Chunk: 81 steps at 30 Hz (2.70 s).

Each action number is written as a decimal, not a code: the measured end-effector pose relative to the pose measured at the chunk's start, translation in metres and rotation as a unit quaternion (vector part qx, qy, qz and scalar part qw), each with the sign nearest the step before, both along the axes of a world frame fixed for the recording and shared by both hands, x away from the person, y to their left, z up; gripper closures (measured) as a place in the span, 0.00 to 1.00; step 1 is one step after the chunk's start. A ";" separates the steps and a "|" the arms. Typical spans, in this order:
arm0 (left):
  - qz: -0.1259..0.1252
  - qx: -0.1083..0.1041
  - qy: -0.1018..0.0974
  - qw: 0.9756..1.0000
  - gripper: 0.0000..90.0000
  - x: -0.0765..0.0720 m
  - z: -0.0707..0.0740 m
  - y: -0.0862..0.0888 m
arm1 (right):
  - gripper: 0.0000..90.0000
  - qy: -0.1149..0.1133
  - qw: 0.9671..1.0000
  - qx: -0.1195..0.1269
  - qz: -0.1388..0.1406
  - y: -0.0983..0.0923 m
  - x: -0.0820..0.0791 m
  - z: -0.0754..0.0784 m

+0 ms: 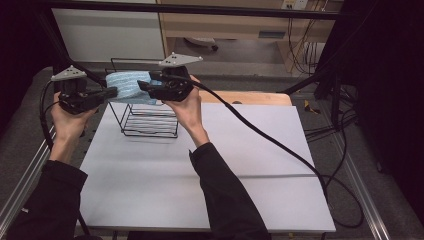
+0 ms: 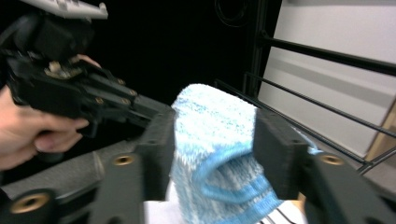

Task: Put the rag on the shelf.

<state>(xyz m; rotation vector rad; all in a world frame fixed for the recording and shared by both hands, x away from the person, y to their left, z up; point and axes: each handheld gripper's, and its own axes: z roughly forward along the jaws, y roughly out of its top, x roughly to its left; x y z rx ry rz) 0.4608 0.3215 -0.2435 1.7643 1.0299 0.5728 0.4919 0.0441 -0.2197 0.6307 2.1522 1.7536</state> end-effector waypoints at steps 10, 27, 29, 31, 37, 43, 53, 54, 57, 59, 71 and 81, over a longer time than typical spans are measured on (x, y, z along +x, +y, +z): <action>0.005 -0.007 0.006 1.000 0.98 0.002 -0.013 0.004 | 0.96 0.050 0.996 -0.073 0.003 0.012 0.006 -0.024; 0.029 -0.025 0.009 0.999 0.97 0.020 -0.027 0.000 | 0.96 0.046 0.994 -0.088 -0.034 0.015 0.024 -0.056; 0.028 -0.027 0.008 0.999 0.97 0.020 -0.028 0.001 | 0.96 0.046 0.995 -0.086 -0.034 0.016 0.024 -0.057; 0.027 -0.027 0.005 0.999 0.96 0.018 -0.027 0.001 | 0.95 0.042 0.995 -0.085 -0.031 0.015 0.023 -0.057; 0.017 -0.033 -0.005 0.999 0.89 0.005 -0.023 0.006 | 0.88 0.025 0.996 -0.080 -0.017 0.010 0.012 -0.048; 0.007 -0.036 -0.015 0.999 0.76 -0.009 -0.012 0.010 | 0.75 0.017 0.998 -0.061 -0.010 0.004 0.001 -0.036; 0.007 -0.025 -0.031 0.999 0.47 -0.025 -0.005 0.012 | 0.51 0.019 0.999 -0.047 -0.009 -0.012 -0.013 -0.023; 0.007 -0.024 -0.032 0.999 0.44 -0.026 -0.005 0.013 | 0.49 0.020 0.999 -0.047 -0.011 -0.015 -0.014 -0.023; 0.009 -0.021 -0.037 0.999 0.35 -0.030 -0.008 0.015 | 0.42 0.017 0.998 -0.051 -0.013 -0.025 -0.020 -0.022; 0.009 -0.023 -0.041 0.999 0.31 -0.033 -0.010 0.018 | 0.37 0.016 0.998 -0.052 -0.014 -0.034 -0.023 -0.023; -0.002 0.015 -0.037 0.999 0.15 -0.054 -0.047 0.013 | 0.09 0.049 0.997 -0.048 -0.031 -0.100 -0.038 -0.046; -0.021 0.022 -0.010 0.999 0.12 -0.070 -0.094 -0.005 | 0.02 0.085 0.994 -0.046 -0.042 -0.169 -0.057 -0.088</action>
